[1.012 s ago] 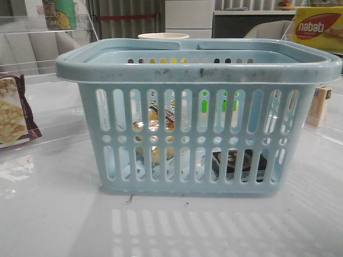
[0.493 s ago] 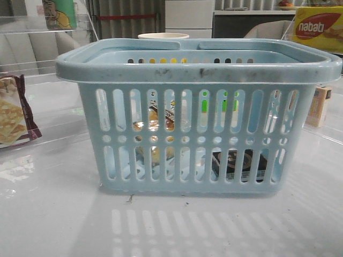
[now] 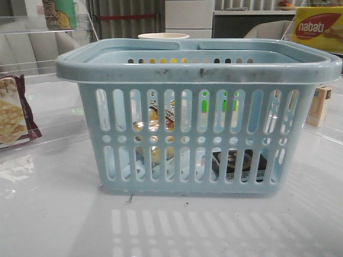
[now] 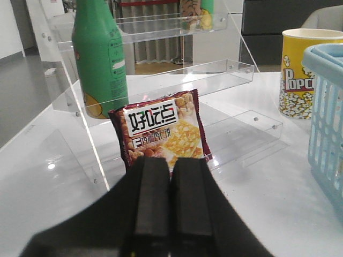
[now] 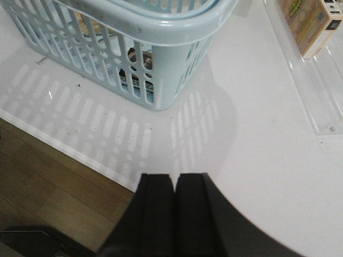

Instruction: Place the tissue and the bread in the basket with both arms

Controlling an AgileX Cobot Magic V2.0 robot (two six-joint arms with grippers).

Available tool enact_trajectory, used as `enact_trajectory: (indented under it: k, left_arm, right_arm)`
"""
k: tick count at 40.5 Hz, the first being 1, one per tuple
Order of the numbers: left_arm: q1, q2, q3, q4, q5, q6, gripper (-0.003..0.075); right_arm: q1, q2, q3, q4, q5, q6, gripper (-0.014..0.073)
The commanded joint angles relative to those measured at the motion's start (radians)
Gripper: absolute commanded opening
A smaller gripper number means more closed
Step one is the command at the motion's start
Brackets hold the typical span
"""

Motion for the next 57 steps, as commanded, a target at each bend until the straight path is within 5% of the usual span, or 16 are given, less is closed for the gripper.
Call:
enact_trajectory:
  k: [1,57]
  left_arm:
    - [0.007,-0.027,0.008,-0.032,-0.145,0.0,0.0091]
    - [-0.054,-0.024,0.016,0.087,-0.165,-0.088,0.0091]
  right_arm:
    - [-0.002,0.006,-0.027,-0.012,-0.067,-0.011,0.0057]
    - [-0.002,0.006,-0.027,-0.012,-0.066,-0.011,0.0057]
